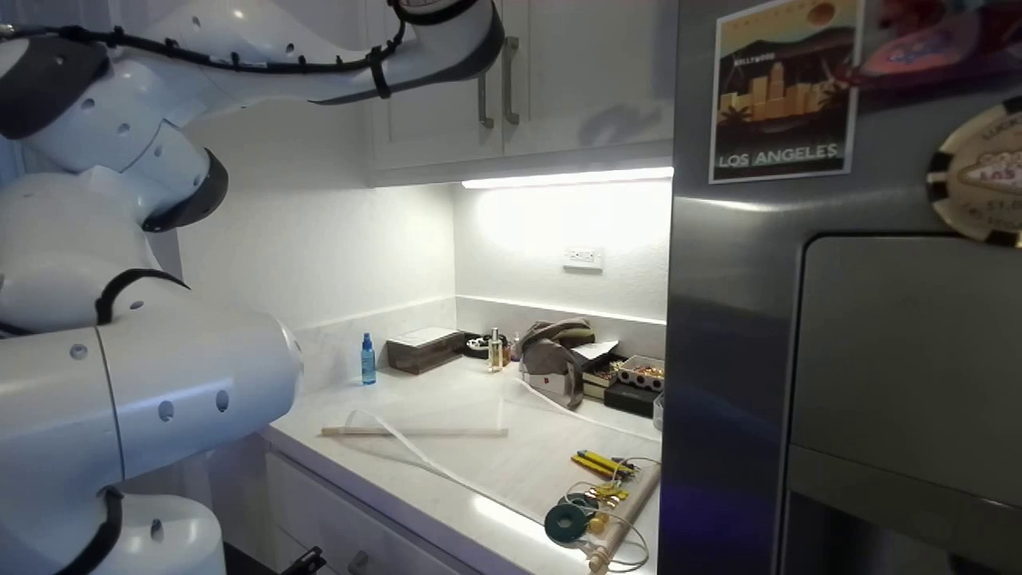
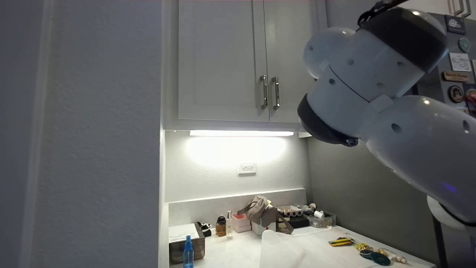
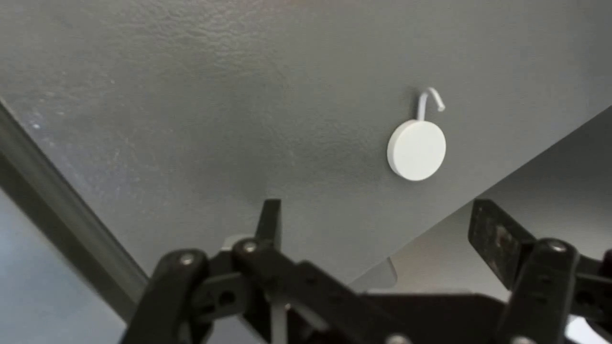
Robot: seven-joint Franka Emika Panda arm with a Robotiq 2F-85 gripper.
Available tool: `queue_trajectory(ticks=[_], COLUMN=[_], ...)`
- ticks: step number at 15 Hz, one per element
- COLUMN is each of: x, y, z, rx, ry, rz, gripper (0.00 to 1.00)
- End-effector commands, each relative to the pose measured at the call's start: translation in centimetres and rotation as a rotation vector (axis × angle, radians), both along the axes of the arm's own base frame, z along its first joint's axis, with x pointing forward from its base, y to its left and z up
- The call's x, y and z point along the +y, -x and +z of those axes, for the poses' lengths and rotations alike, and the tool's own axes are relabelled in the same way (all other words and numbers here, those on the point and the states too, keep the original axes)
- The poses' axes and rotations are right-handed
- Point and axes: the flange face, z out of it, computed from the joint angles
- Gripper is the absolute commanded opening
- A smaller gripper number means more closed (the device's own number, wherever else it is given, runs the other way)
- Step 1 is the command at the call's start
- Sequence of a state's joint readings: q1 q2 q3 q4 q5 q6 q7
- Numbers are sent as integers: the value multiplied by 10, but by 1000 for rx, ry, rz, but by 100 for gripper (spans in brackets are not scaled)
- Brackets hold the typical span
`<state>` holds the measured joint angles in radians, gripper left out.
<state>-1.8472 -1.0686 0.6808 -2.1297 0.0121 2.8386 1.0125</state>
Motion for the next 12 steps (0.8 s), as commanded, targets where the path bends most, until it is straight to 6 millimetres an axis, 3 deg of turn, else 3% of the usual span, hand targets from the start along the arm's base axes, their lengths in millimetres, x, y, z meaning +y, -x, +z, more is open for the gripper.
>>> queue_trajectory(ticks=[1,4,8,12], x=[8,10,-3,-25], y=[-33,-53,-67,-80], z=[7,17,30,18], rx=[-89,-125,-66,25], ry=[32,65,130,104], rz=[-144,-273,-413,-343], gripper=[100,100,100,100])
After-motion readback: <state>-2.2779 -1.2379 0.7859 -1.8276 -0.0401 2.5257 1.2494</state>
